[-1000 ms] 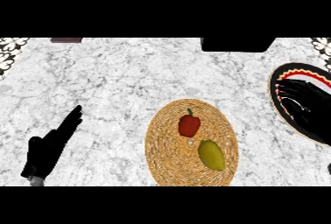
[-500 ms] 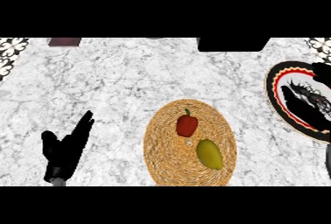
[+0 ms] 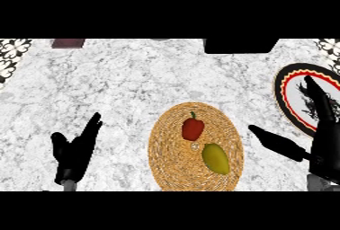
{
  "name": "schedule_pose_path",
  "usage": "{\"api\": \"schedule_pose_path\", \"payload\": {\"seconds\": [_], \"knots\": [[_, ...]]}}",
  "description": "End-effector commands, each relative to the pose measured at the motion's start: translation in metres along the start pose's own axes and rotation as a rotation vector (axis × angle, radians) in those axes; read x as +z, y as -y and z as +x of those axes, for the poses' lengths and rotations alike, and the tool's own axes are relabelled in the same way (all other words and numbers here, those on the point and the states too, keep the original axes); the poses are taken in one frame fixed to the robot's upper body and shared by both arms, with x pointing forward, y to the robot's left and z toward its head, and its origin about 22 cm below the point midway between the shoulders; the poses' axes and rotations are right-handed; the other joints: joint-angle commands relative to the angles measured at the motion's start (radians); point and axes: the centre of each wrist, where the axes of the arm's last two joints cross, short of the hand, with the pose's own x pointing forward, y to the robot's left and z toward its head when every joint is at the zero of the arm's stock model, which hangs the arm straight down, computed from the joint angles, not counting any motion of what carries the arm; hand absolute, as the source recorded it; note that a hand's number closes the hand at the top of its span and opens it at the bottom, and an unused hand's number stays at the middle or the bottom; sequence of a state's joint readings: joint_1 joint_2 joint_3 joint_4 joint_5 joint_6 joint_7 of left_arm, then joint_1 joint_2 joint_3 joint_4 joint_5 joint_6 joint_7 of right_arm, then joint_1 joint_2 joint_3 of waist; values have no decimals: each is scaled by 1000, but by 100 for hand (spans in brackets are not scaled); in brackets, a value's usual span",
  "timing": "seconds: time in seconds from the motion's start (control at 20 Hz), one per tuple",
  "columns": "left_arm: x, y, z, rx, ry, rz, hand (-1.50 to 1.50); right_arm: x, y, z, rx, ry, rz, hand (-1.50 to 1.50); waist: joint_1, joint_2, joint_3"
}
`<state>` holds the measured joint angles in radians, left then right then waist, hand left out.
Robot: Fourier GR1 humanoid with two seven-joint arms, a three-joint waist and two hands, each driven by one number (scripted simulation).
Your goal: Pick the bell pepper from the placemat and place it in the plate
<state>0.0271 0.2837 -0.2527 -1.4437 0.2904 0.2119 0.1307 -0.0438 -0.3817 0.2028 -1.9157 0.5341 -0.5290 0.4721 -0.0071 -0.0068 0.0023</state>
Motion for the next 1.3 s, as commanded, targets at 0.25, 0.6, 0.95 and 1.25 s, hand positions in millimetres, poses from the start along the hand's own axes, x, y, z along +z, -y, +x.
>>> {"api": "schedule_pose_path", "payload": {"seconds": [0.25,0.6,0.95,1.25], "knots": [[-11,12,9,5,-29,-31,0,-2,-19,57,331,-144,323,-150,22,8,-6],[-7,15,-6,-3,-32,-29,0,16,-75,102,427,-222,409,-150,18,8,-4],[-9,17,7,2,-34,-36,0,18,-116,98,482,-289,414,-150,12,7,-3],[-12,-4,1,8,-51,-31,0,28,-129,78,446,-344,511,-150,8,7,-2]]}}
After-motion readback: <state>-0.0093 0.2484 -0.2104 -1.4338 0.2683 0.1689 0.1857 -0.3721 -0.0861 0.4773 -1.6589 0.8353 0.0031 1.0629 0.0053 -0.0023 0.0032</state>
